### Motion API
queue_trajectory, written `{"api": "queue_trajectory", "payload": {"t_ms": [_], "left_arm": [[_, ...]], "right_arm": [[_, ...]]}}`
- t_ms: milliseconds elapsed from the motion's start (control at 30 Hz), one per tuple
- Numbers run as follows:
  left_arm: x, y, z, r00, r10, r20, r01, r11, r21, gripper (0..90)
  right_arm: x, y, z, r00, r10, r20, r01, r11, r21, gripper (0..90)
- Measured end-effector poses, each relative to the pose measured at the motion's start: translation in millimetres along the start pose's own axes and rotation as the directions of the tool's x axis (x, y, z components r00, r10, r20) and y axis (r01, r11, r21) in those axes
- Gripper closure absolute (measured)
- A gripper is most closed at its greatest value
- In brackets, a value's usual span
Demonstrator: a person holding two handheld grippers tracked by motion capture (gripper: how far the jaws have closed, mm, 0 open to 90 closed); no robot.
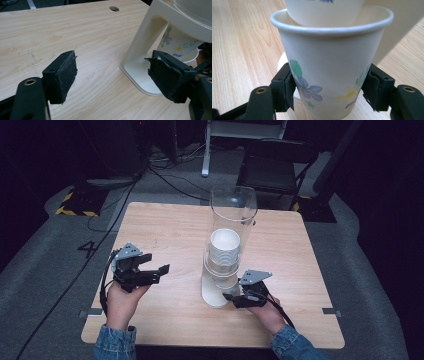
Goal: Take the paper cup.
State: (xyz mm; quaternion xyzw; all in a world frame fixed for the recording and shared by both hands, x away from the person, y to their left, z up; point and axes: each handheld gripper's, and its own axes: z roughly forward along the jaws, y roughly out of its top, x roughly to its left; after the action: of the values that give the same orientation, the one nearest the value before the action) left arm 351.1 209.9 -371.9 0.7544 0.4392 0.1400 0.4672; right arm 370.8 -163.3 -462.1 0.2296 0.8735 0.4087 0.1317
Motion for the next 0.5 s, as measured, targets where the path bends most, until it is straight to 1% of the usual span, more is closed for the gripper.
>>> {"api": "queue_trajectory", "payload": {"t_ms": [200,367,400,500], "left_arm": [[-0.7,4.6,8.6,0.9999,0.007,0.015,-0.007,0.9999,0.007,22.5],[-1.4,8.4,16.2,0.9996,0.014,0.024,-0.015,0.9998,0.015,22.5],[-1.9,8.9,17.2,0.9996,0.013,0.023,-0.013,0.9998,0.015,22.4],[-2.8,10.2,19.0,0.9995,0.016,0.026,-0.017,0.9997,0.017,22.4]], "right_arm": [[-1.3,-5.8,-5.3,0.9998,0.006,0.016,-0.006,1.000,0.016,34.2],[-7.6,-11.2,-12.3,0.9982,0.020,0.056,-0.022,0.999,0.027,34.2],[-10.7,-12.8,-15.3,0.9972,0.025,0.071,-0.027,0.999,0.027,34.3],[-17.0,-15.2,-20.4,0.9945,0.036,0.098,-0.039,0.999,0.030,34.3]]}}
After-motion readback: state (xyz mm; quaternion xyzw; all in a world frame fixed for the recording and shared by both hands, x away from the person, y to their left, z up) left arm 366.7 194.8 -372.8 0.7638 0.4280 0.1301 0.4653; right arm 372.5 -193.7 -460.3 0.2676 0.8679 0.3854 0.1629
